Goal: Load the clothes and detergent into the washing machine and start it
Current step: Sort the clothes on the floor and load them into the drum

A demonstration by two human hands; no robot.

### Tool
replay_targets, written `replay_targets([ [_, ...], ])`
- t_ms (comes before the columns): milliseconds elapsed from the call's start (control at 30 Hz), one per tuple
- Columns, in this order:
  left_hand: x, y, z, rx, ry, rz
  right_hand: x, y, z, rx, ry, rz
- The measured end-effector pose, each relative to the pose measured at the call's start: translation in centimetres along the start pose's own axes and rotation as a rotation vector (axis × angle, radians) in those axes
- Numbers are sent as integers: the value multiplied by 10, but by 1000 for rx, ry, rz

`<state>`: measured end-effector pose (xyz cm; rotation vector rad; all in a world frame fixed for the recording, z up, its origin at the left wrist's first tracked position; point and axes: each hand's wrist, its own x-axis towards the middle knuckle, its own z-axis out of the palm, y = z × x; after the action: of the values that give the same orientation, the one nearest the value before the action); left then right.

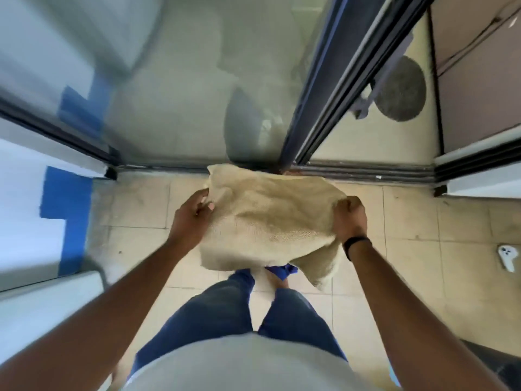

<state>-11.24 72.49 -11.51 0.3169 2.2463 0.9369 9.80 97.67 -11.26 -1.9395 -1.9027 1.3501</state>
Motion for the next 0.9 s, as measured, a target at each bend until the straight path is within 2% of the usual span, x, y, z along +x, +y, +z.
replay_targets([
  [67, -28, 3, -21, 62, 119, -8, -20, -15, -8, -34, 21, -39],
  [133, -58, 3, -38, 29, 247, -37, -42, -27, -10, -23, -7, -106],
  [233, -99, 1, -57, -128, 452, -82, -65, -44, -2, 2, -106, -170],
  [333, -143, -6, -77, -278, 666, -133, -87, -71, 15, 25, -249, -324],
  [467, -192, -28, -99, -407, 793, -207, -123, -108, 35, 21, -558, -453],
  [667, -259, -90, -115, -749, 979, -264, -186, -136, 92, -243, -845, -685],
  [767, -296, -130, -125, -773, 1013, -227, -232, -146, 135, -346, -956, -804],
  [900, -345, -186, -158, -752, 1107, -280, -320, -170, 196, -476, -1012, -1033],
])
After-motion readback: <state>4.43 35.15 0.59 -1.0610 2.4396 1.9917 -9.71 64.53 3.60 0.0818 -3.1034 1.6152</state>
